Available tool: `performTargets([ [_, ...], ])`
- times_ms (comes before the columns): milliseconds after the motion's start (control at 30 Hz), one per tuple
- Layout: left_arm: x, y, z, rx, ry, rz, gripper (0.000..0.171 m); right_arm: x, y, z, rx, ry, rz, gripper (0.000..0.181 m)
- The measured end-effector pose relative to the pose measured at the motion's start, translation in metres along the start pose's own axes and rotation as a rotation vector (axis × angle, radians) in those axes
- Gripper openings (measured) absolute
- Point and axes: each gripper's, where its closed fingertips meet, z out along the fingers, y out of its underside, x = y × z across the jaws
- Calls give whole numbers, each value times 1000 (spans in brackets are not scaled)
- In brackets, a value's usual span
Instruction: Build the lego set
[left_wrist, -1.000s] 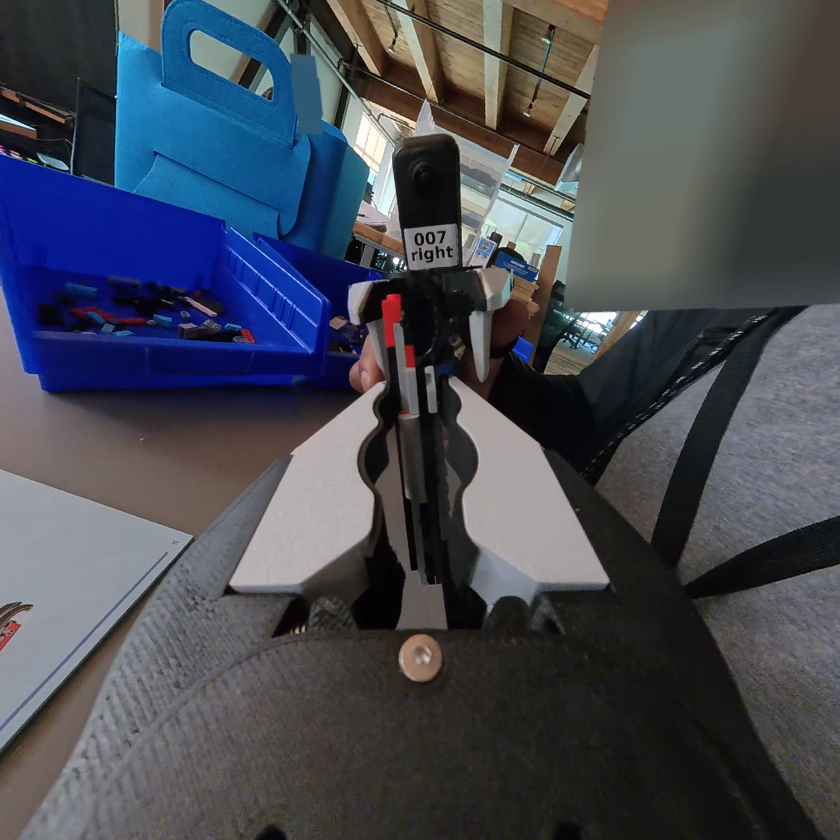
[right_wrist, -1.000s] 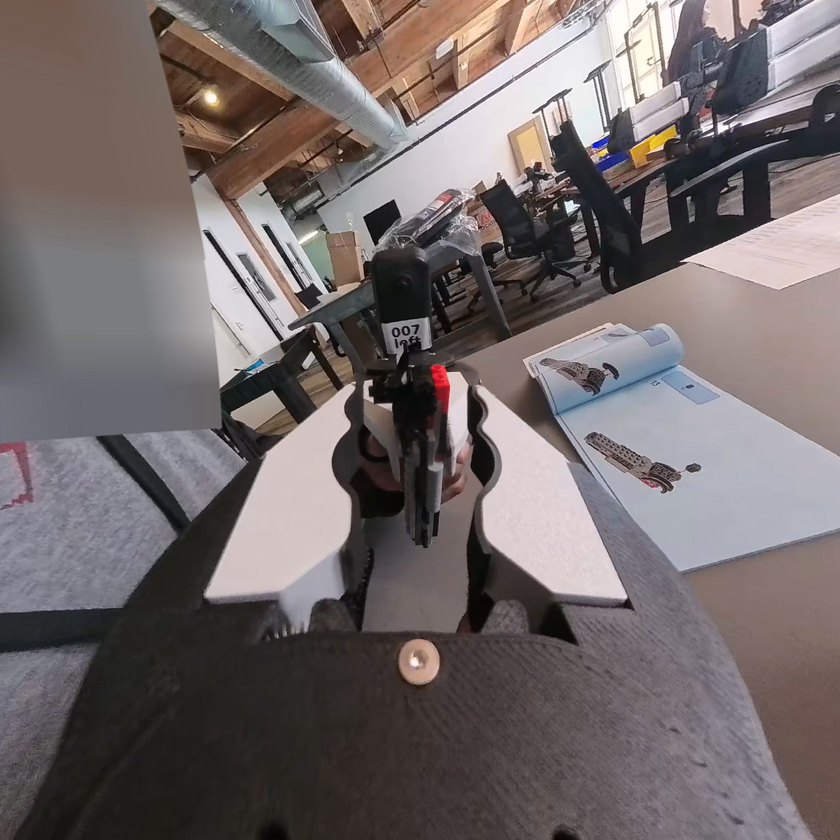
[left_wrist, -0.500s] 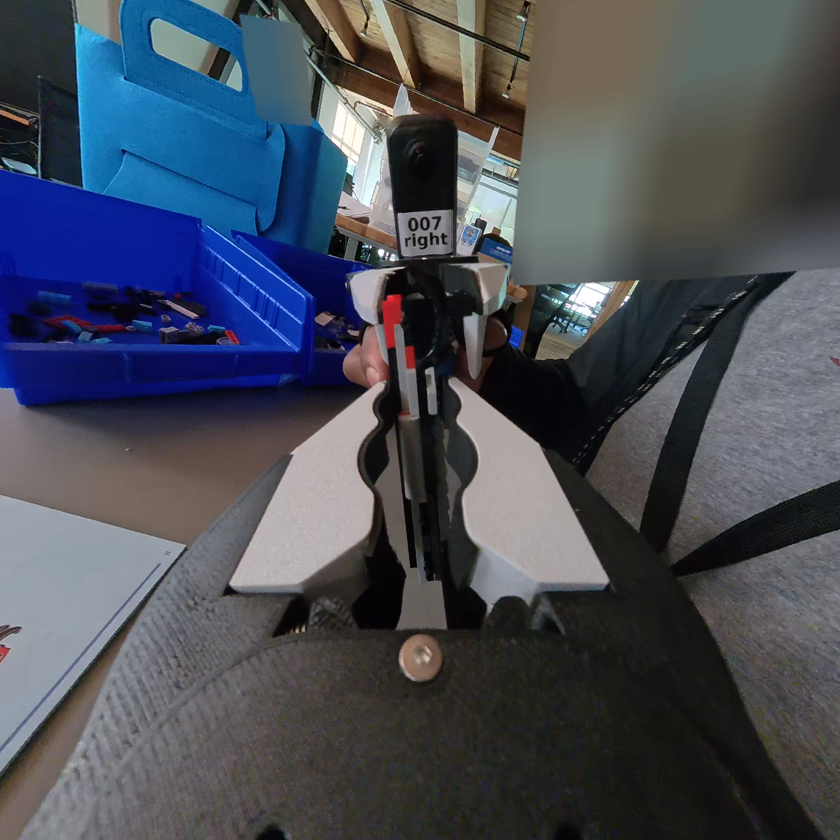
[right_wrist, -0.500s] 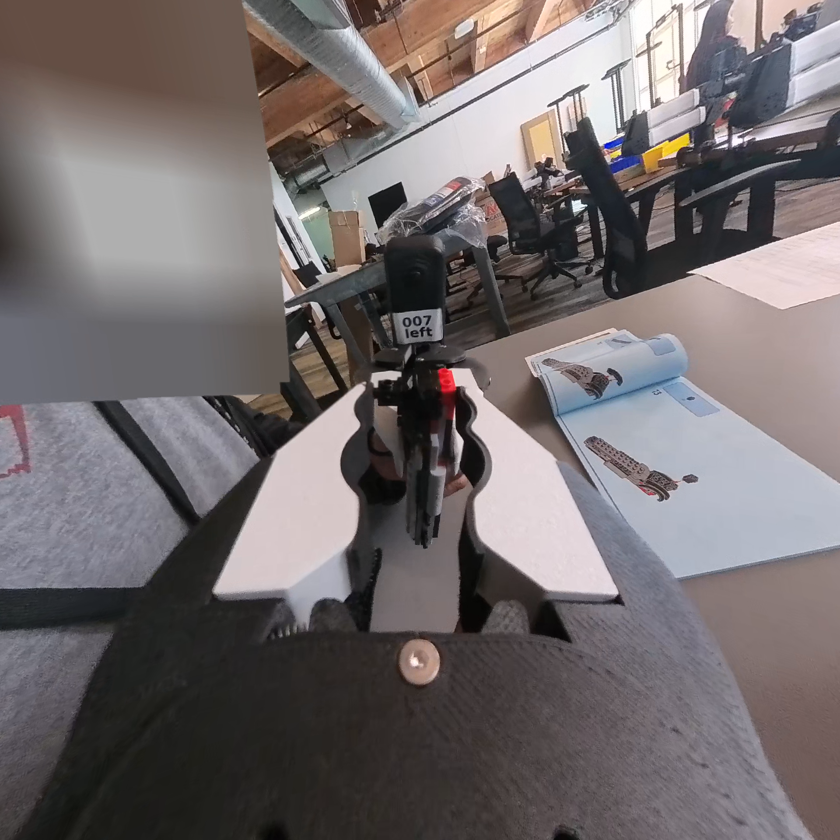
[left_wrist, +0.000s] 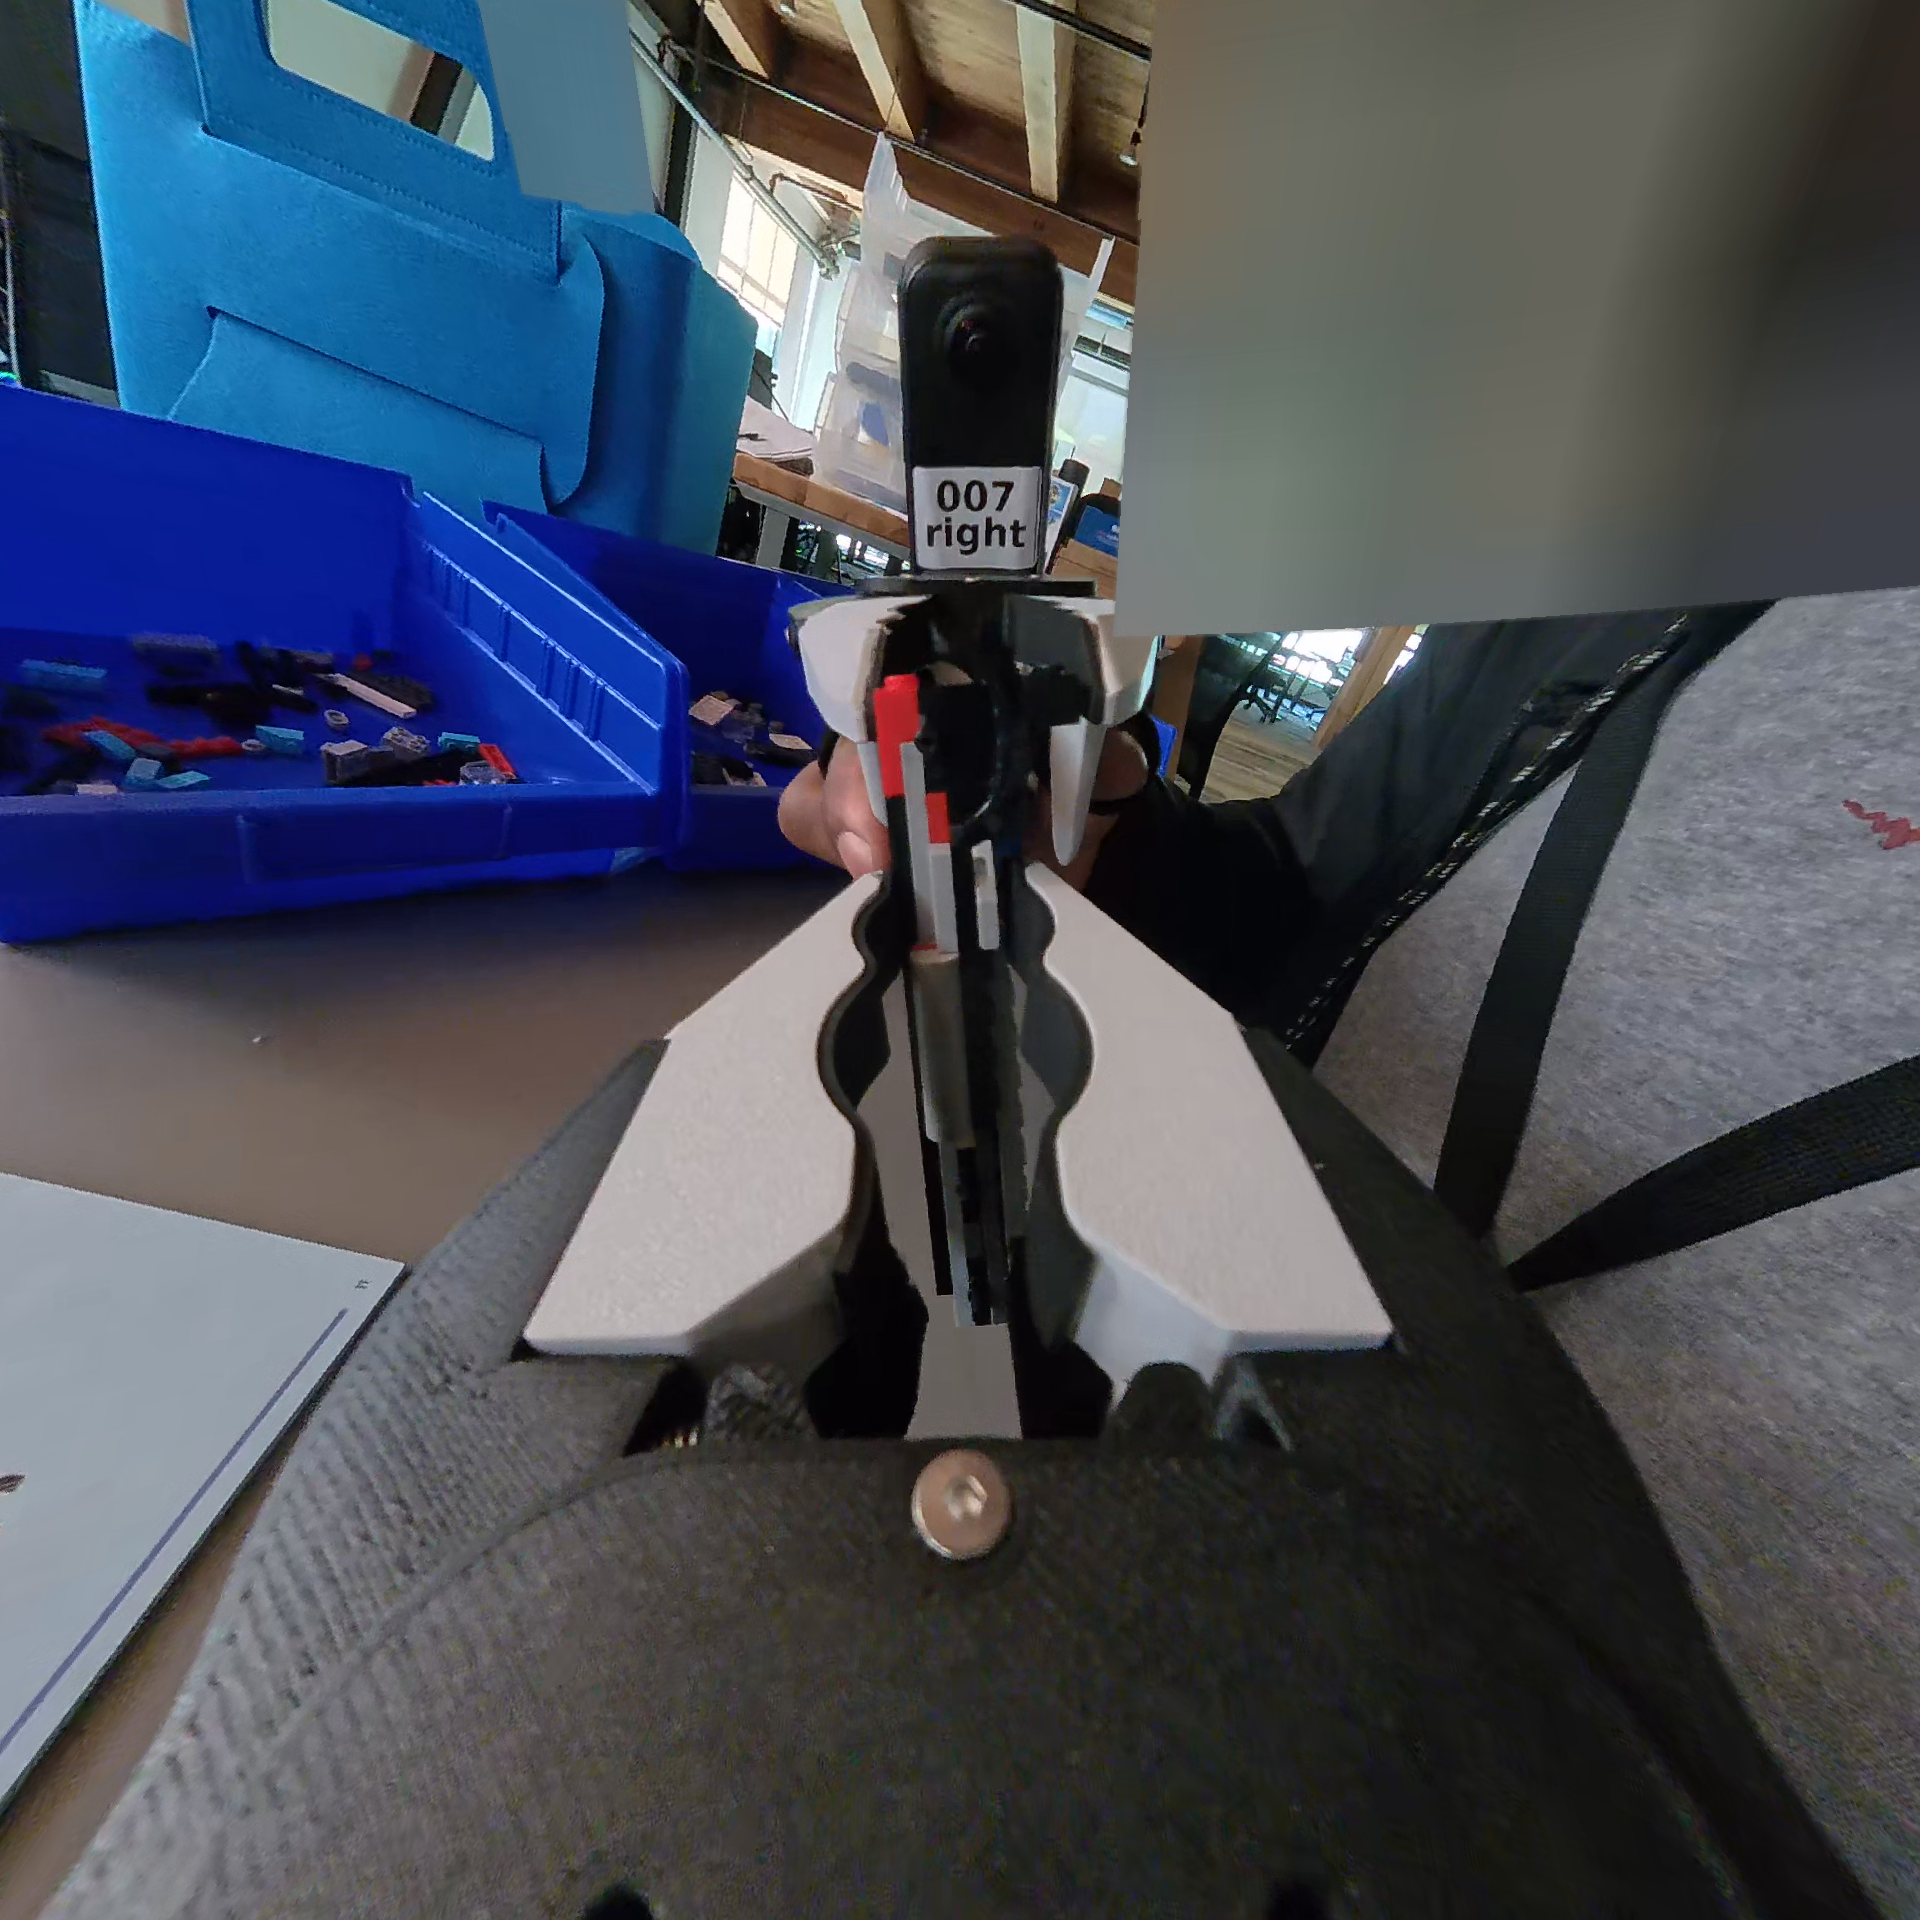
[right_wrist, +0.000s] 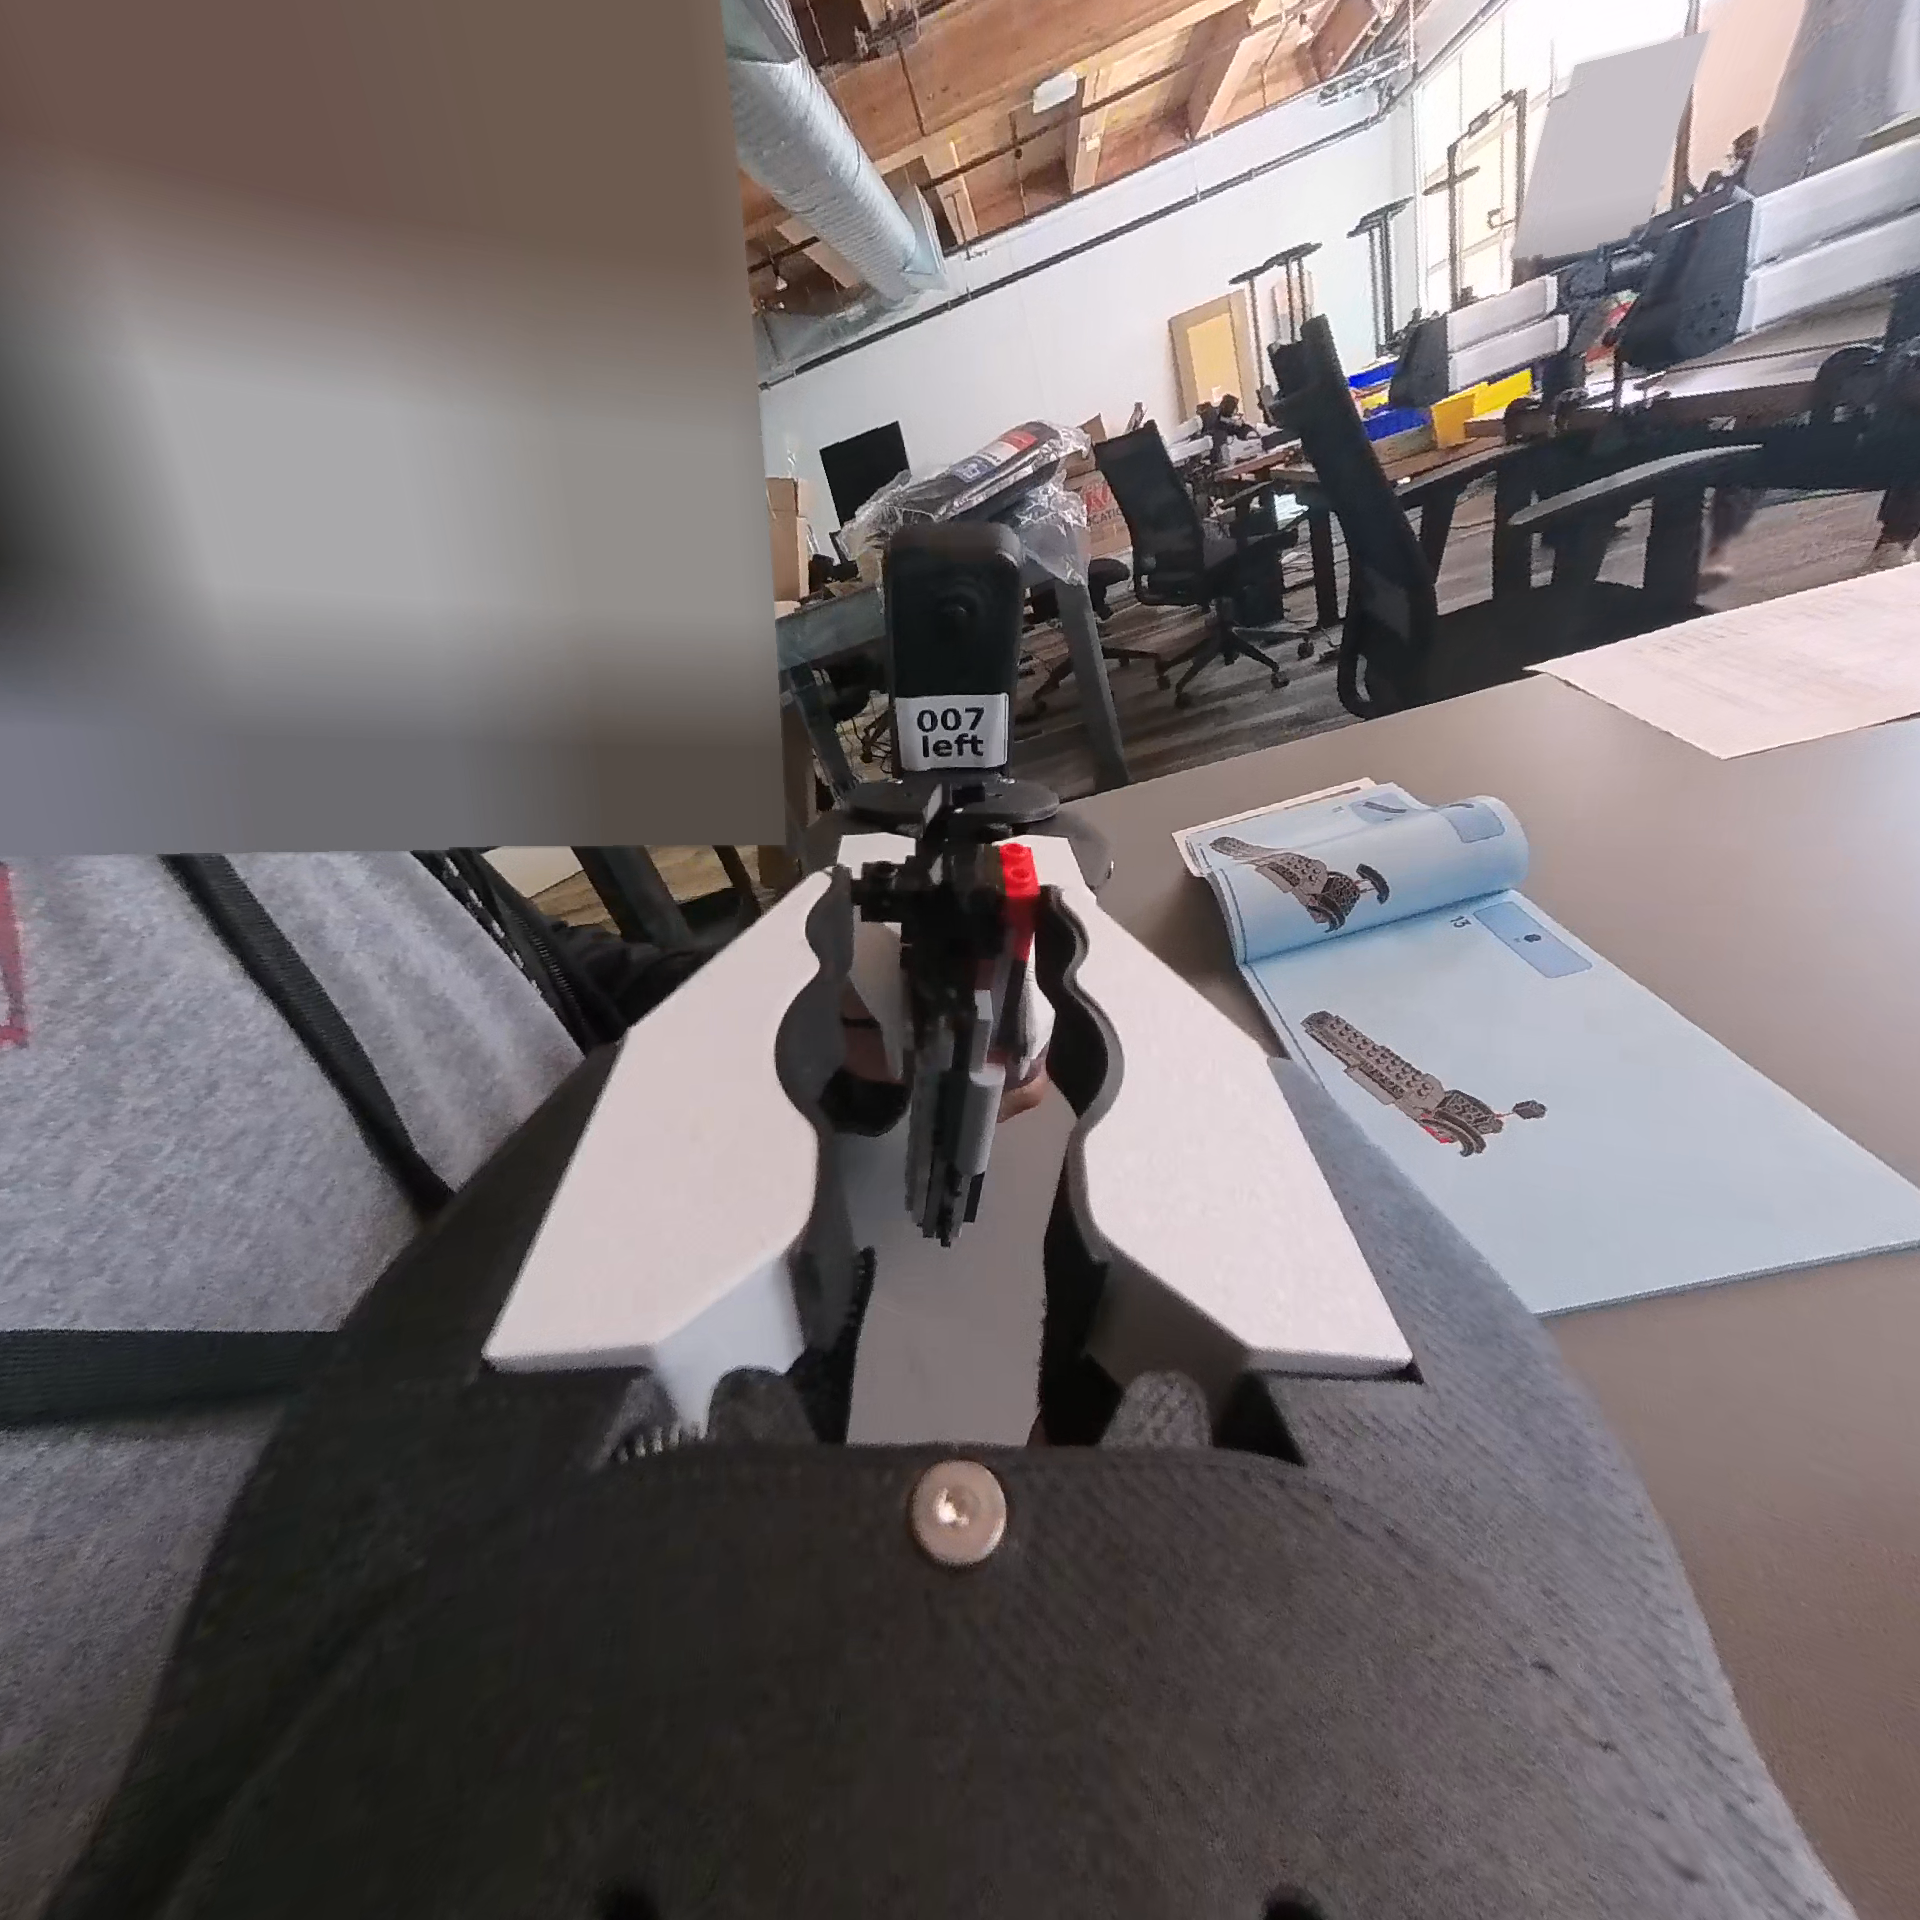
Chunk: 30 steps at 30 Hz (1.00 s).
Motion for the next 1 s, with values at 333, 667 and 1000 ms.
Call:
performTargets([
  [333, 1, 2, 1, -24, 4, -3, 18, -1, 2, -2, -13, 2, -6, 38],
  [667, 2, 4, 2, -33, 9, -8, 18, -2, 3, -2, -13, -1, 2, 38],
  [1000, 0, 7, 2, -44, 3, -25, 18, 0, 6, -2, -18, -1, 17, 38],
])
